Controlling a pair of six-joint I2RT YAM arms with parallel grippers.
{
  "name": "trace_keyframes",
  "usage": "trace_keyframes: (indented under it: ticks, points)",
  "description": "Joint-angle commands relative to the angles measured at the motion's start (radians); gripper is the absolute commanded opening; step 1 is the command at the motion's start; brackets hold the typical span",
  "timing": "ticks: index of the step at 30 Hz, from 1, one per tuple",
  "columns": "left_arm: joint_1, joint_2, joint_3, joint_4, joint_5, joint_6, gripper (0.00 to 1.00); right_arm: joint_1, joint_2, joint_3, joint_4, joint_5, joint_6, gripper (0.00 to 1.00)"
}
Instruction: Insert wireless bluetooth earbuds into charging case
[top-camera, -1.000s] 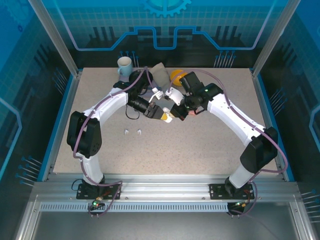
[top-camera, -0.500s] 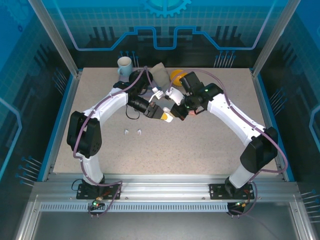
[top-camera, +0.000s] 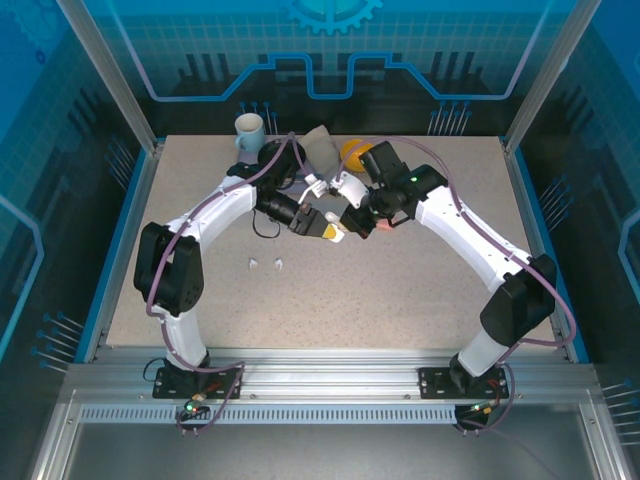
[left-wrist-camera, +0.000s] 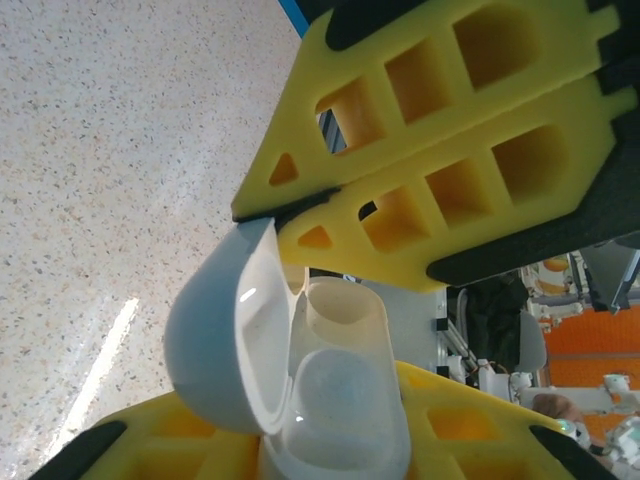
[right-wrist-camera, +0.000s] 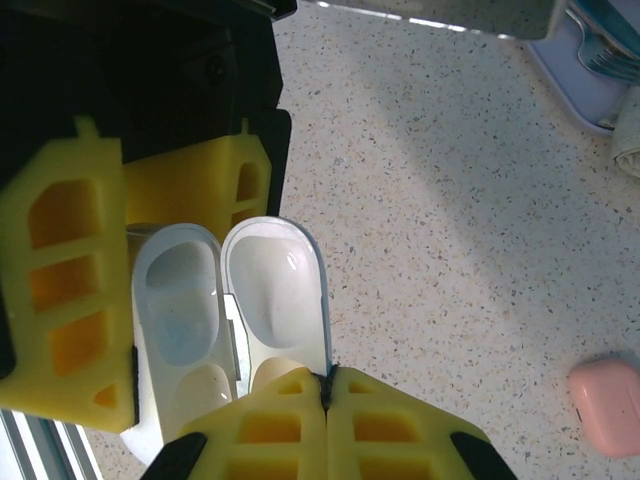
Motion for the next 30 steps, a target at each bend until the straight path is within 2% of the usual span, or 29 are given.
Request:
trace_keyframes:
  ticks: [1,5,10,12,14,19,21,30]
  points:
    - [-0.005,-0.004,0.002,0.019,0.019,0.002,0.25,0.005,-0.015,0.024,0.007,-0.024,0.007,0.0]
    - [-0.005,-0.006,-0.003,0.033,0.018,-0.005,0.17,0.005,-0.017,0.022,0.007,-0.02,0.009,0.0]
    - [-0.006,-0.044,-0.047,0.101,-0.01,-0.038,0.0,-0.007,-0.033,0.034,0.016,0.004,0.044,0.02]
    - [-0.005,-0.076,-0.081,0.151,-0.045,-0.064,0.0,-0.031,-0.049,0.044,0.022,-0.004,0.075,0.09]
    - [-0.004,-0.126,-0.125,0.214,-0.092,-0.097,0.0,-0.067,-0.081,0.049,0.031,-0.037,0.113,0.22]
    - [-0.004,-0.3,-0.276,0.412,-0.261,-0.189,0.0,-0.164,-0.203,0.009,0.097,-0.126,0.242,0.45]
    - [-0.003,-0.379,-0.337,0.496,-0.337,-0.231,0.0,-0.187,-0.243,-0.017,0.124,-0.142,0.292,0.5]
    - [-0.003,-0.728,-0.668,0.973,-0.744,-0.34,0.0,-0.185,-0.296,-0.196,0.276,-0.085,0.62,0.57]
